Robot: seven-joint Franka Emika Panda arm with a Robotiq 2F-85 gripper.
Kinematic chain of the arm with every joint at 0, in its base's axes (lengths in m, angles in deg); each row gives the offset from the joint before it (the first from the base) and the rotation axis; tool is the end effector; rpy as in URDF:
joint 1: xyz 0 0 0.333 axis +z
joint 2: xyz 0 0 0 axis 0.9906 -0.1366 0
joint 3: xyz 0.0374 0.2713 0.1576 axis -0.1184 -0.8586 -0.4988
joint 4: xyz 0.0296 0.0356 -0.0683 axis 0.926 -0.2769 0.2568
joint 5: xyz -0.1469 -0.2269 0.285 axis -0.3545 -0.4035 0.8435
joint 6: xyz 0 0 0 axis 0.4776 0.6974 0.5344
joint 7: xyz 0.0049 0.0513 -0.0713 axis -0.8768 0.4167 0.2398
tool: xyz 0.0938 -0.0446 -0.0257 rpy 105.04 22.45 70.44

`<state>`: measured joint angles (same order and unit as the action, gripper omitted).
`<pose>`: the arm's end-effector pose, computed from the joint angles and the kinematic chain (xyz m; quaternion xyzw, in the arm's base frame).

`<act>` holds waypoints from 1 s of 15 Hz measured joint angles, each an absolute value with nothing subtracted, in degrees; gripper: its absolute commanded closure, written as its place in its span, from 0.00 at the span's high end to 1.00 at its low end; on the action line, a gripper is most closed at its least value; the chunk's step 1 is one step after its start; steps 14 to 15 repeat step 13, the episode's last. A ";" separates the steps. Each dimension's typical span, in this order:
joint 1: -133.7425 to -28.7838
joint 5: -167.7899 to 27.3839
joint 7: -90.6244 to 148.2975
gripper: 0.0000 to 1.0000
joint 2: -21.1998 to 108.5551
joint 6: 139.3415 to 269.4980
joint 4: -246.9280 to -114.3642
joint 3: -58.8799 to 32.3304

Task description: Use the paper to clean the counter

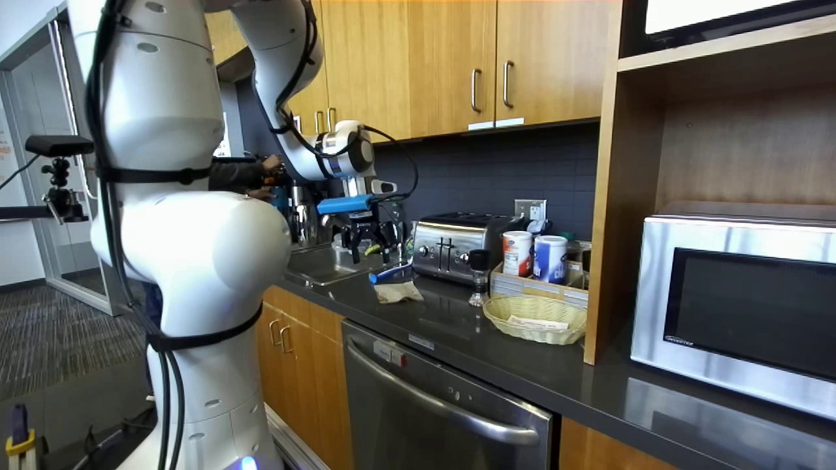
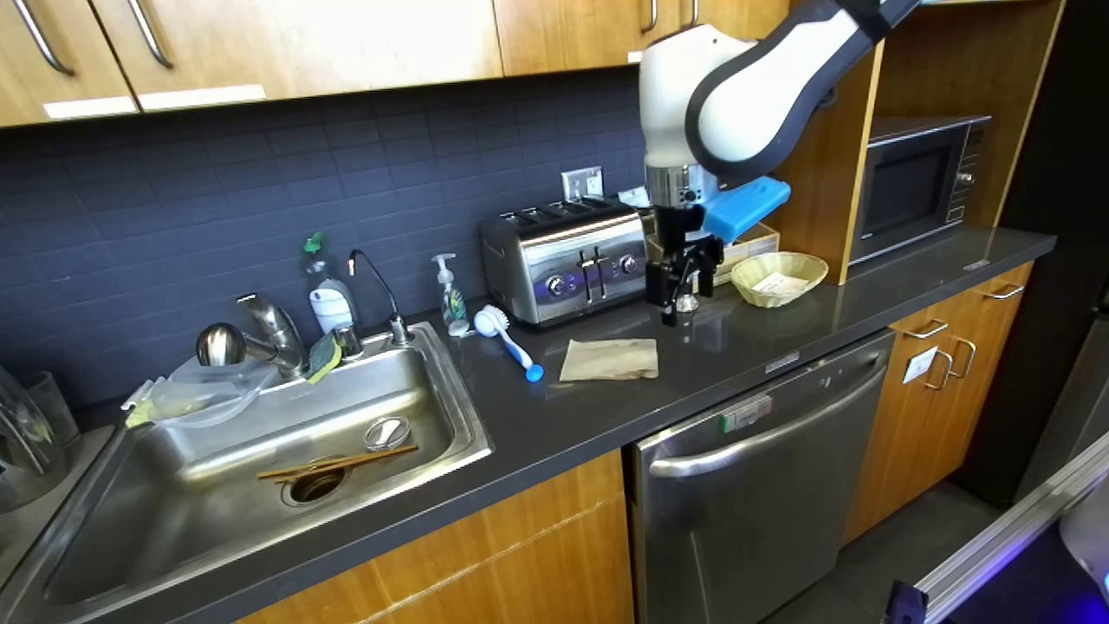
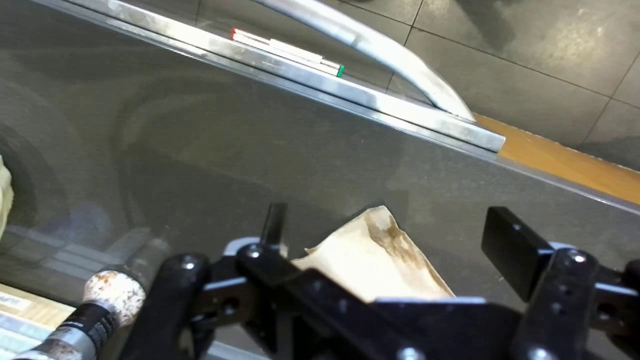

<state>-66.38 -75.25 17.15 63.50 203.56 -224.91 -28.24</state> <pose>0.4370 0.2179 0.3430 0.9887 0.1387 0.0230 0.0512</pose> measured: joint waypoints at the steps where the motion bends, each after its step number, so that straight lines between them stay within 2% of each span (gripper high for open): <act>1: -66.69 -74.85 17.11 1.00 64.63 203.78 -225.83 -28.25; 15: -66.90 -73.50 17.28 1.00 68.02 204.51 -228.69 -31.35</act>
